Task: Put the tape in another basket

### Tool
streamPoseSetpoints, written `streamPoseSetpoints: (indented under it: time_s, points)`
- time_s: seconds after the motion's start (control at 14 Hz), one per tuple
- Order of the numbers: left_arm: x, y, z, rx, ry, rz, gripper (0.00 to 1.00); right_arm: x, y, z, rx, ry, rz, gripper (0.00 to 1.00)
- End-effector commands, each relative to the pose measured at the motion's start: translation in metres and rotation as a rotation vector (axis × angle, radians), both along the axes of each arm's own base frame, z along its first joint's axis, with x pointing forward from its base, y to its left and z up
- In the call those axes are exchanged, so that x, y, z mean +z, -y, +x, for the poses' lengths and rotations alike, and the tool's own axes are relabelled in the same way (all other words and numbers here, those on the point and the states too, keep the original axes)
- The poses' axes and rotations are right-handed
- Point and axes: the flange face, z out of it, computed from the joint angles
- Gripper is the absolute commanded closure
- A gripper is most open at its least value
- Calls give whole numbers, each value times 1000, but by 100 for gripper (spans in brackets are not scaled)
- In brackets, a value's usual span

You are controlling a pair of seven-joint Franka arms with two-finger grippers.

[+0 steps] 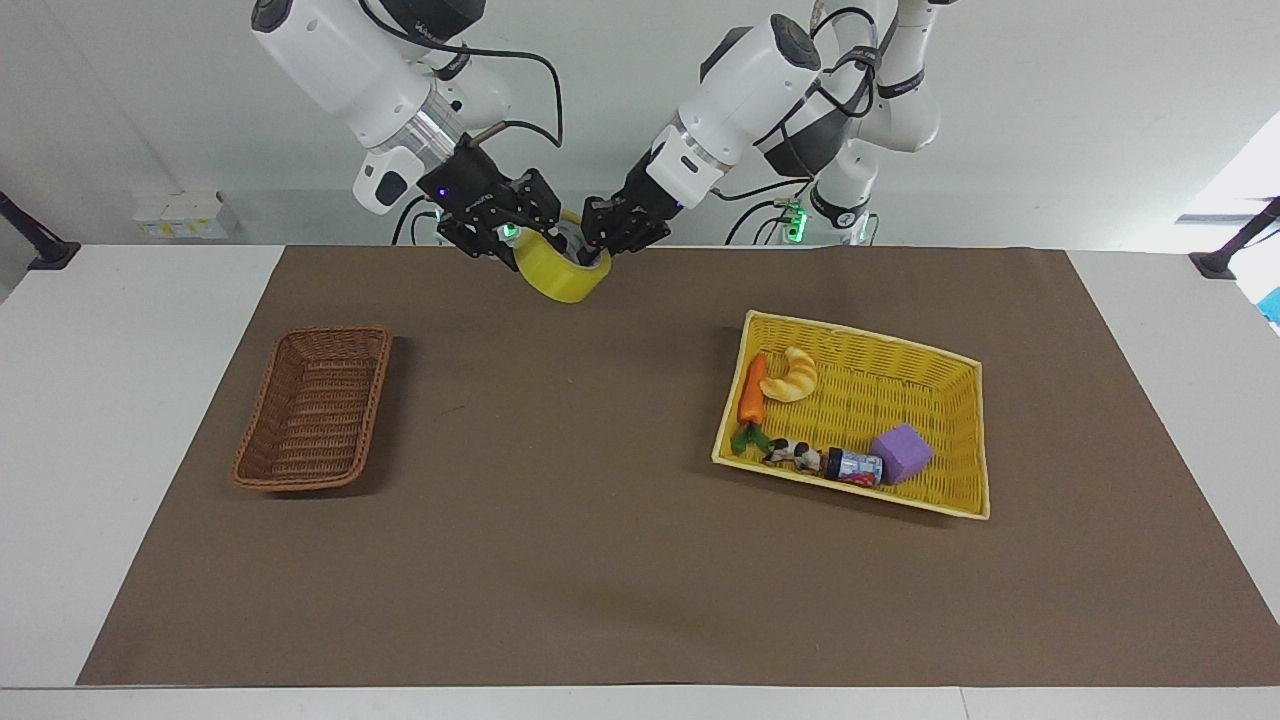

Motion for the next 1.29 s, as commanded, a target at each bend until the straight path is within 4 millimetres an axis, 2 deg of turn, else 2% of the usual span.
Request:
streamPoseSetpoints:
  time_s: [0.0, 0.07, 0.14, 0.21, 0.43, 0.64, 0.86, 1.07, 1.21]
  points:
    - [19, 0, 0, 85, 17, -68, 100, -10, 6, -5, 9, -14, 8, 100]
    - [20, -1, 2, 92, 22, -71, 100, -10, 6, -5, 2, -19, 9, 100]
    - [21, -2, 3, 89, 33, -69, 6, -10, 6, -5, -1, -21, 10, 100]
    - [24, -5, 2, 91, 19, -69, 0, -11, 6, -4, -2, -23, 9, 100]
    - [44, -26, 3, 94, -11, -58, 0, -10, 7, -4, -2, -22, 8, 100]
    - [48, -58, 18, 104, -52, -17, 0, -10, 15, 1, -8, -16, 10, 100]
    - [40, -100, 37, 105, -108, 70, 0, -13, 50, 6, -13, -14, 10, 100]
    - [40, -146, 55, 112, -61, 239, 0, -16, 110, 10, -38, -7, 6, 100]
    - [37, -188, 74, 74, -44, 267, 0, -18, 143, 12, -87, -2, -16, 100]
